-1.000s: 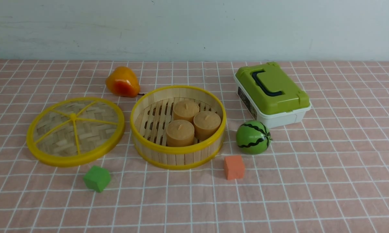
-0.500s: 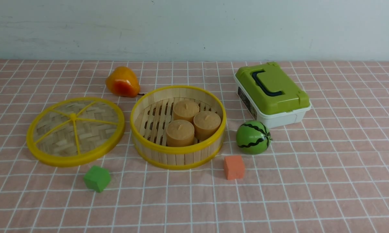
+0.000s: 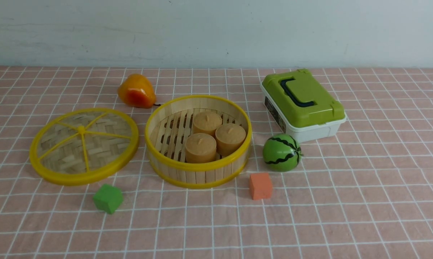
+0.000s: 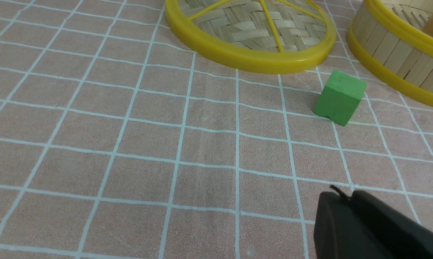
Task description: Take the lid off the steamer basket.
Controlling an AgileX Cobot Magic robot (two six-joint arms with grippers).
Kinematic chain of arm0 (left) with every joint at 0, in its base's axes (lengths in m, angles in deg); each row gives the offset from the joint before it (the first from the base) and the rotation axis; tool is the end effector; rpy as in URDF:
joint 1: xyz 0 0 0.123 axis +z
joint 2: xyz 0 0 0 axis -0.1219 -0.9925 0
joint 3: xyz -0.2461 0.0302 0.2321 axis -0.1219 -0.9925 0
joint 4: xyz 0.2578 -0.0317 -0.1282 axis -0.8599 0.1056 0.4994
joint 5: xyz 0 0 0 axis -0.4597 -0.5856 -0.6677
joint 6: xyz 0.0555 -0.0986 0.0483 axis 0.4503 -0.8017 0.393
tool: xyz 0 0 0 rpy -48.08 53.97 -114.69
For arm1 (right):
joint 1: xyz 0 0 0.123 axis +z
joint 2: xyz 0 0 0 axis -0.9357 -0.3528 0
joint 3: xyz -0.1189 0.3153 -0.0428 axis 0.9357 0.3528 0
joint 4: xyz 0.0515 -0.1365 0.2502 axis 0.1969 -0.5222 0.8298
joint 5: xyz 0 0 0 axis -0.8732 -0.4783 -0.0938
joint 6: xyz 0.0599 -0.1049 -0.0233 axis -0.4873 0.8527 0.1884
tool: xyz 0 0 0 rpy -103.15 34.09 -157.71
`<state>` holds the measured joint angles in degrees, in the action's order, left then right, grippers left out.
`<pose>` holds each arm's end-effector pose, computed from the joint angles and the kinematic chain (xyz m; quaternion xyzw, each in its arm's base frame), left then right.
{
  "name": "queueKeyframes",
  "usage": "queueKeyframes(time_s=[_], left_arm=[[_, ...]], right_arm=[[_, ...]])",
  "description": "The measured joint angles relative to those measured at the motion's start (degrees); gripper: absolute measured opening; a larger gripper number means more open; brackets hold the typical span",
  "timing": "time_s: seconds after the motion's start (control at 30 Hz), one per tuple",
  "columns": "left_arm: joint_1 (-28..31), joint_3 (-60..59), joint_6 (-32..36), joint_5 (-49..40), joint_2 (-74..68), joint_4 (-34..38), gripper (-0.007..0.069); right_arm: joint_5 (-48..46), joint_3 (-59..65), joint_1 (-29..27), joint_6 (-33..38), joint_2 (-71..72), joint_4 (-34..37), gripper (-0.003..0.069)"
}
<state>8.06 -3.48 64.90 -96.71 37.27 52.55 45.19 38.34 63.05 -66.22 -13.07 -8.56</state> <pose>0.0657 -0.0006 0.1556 -0.0887 0.8086 -0.0616 0.5784 0.0656 -0.0064 0.1624 0.0882 0.8016 0.0044 0.5913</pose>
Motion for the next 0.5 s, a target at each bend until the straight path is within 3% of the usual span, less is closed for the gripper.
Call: queueKeyframes(time_s=[0.5], left_arm=[[0.00, 0.00, 0.00, 0.00, 0.00, 0.00, 0.0047]], right_arm=[[0.00, 0.00, 0.00, 0.00, 0.00, 0.00, 0.0241]])
